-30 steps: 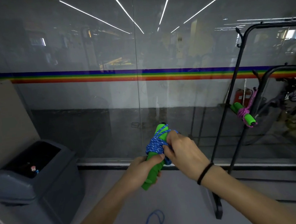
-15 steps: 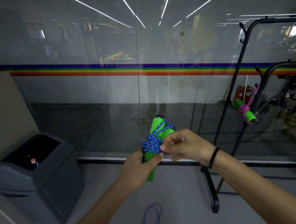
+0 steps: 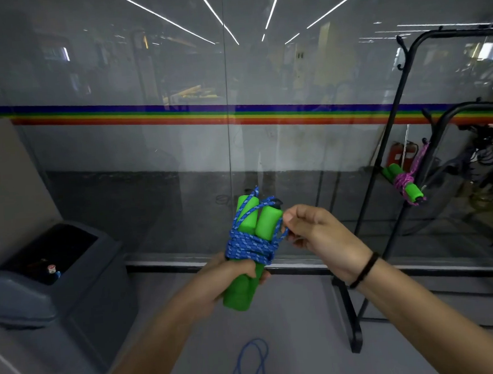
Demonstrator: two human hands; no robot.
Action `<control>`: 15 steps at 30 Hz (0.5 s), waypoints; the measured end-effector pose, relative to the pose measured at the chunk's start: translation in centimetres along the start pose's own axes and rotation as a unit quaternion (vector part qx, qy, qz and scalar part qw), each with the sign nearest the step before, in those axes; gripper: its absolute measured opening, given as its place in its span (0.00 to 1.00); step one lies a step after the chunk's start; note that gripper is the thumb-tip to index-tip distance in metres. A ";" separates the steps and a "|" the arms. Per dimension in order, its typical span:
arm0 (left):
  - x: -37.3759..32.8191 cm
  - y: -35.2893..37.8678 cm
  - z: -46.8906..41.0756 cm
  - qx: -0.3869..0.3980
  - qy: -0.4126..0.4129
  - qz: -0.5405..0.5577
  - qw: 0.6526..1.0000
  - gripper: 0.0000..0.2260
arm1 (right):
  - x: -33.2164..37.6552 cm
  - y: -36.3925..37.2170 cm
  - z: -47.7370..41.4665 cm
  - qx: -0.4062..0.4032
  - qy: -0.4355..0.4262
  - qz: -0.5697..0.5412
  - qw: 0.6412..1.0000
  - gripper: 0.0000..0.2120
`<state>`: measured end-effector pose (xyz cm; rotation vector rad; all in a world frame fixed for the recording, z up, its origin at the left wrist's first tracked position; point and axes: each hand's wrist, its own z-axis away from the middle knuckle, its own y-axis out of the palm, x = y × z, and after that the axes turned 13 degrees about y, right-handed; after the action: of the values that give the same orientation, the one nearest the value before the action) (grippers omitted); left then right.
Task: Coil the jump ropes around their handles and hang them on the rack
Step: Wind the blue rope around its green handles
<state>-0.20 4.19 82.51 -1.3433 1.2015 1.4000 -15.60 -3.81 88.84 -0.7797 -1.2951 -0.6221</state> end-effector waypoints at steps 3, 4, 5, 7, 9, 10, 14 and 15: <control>0.1 0.1 -0.3 -0.029 0.002 0.004 1.000 0.19 | 0.0 1.1 0.2 -0.006 -0.054 -0.003 0.999 0.12; 0.1 0.2 -0.4 -0.046 0.011 0.000 0.999 0.17 | 0.0 1.4 0.3 0.001 -0.062 -0.019 0.998 0.12; 0.2 0.2 -0.5 -0.064 0.022 -0.002 0.998 0.14 | -0.1 1.6 0.4 0.011 -0.063 -0.036 0.997 0.13; 0.7 0.0 -0.6 -0.084 0.040 -0.003 0.996 0.13 | -0.2 1.7 0.7 0.040 -0.043 -0.039 0.998 0.11; 1.4 -0.4 -0.2 -0.070 0.041 0.010 0.997 0.16 | -0.2 1.6 1.0 0.088 -0.011 0.042 0.995 0.12; 2.0 -0.8 0.0 -0.061 0.037 0.018 0.997 0.16 | -0.3 1.5 1.2 0.116 0.001 0.094 0.989 0.13; 4.5 -2.2 0.7 -0.015 -0.011 0.028 0.999 0.16 | -0.6 1.8 1.5 0.126 0.001 0.221 0.967 0.15; 4.9 -2.6 0.7 -0.012 -0.016 0.037 0.999 0.14 | -0.7 1.9 1.4 0.105 -0.002 0.221 0.970 0.15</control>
<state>1.79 5.13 77.36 -1.3002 1.2272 1.4865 -15.06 -1.55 88.02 -0.8576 -1.1180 -0.1230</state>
